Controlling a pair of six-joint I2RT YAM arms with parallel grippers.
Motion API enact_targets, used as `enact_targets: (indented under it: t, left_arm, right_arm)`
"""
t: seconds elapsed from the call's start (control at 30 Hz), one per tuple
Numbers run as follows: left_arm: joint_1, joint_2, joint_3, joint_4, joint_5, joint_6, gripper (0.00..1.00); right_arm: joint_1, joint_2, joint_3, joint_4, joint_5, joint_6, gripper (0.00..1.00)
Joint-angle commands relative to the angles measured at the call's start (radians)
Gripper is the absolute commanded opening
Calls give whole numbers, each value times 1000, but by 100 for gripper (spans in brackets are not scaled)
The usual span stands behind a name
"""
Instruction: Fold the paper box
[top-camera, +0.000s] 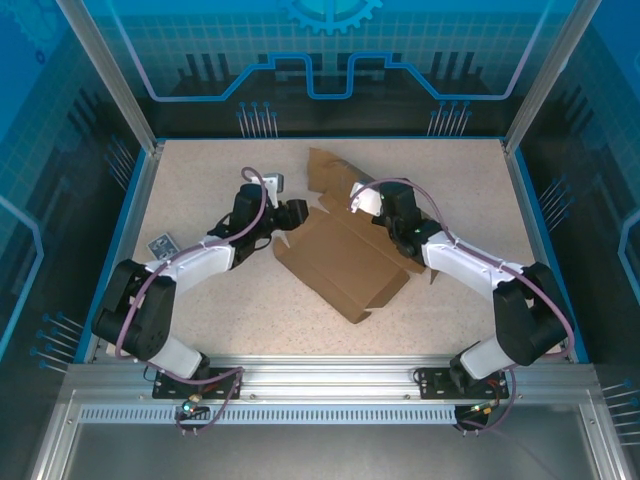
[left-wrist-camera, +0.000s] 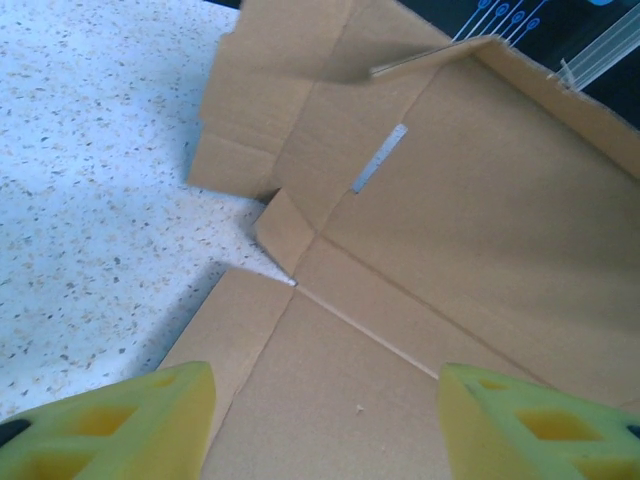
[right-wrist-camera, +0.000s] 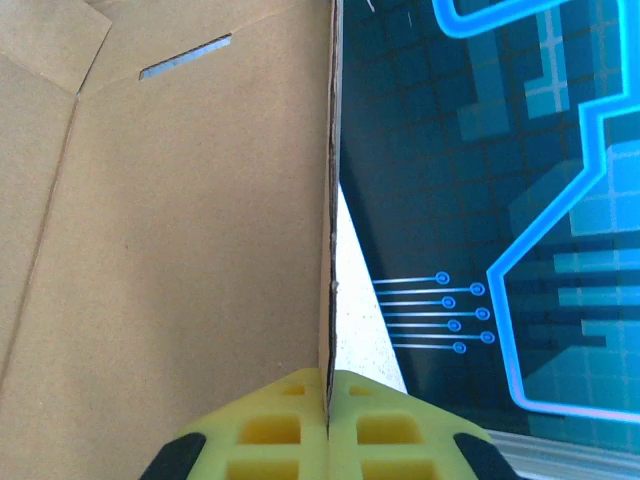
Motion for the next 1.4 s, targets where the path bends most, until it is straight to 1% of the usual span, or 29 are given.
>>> enact_targets:
  t: [0.0,0.13,0.3,0.4,0.53,0.77,0.97,1.1,1.37]
  left_arm:
    - [7,12,81,-58,52,-3,64]
    - [7,46,118,-96,65,31,65]
    - [4,108,96,-24,119,83,65]
    - [-5,164,117,-8,127,136,65]
    - [-26,249,144,18,85,201,65]
    - [-30,403,235,55,67,236,66]
    - [-26,473,352,-31,15,246,66]
    - [-27,481,373,-92,5,204,66]
    - [-31,434,282,-104,19,110,66]
  right_arm:
    - [-40,-40,3,-47,-152,-10,2]
    - [-100,-70,56,-183,-290,72,2]
    - [-182,-44,172,-394,-478,192,3]
    - [-212,-9,233,-484,-545,233,3]
    - [-220,33,281,-547,-554,244,3]
    - [-221,56,310,-570,-558,257,3]
    - [-221,58,316,-562,-557,269,3]
    - [-221,57,316,-559,-546,272,3]
    - [-222,57,313,-538,-528,281,3]
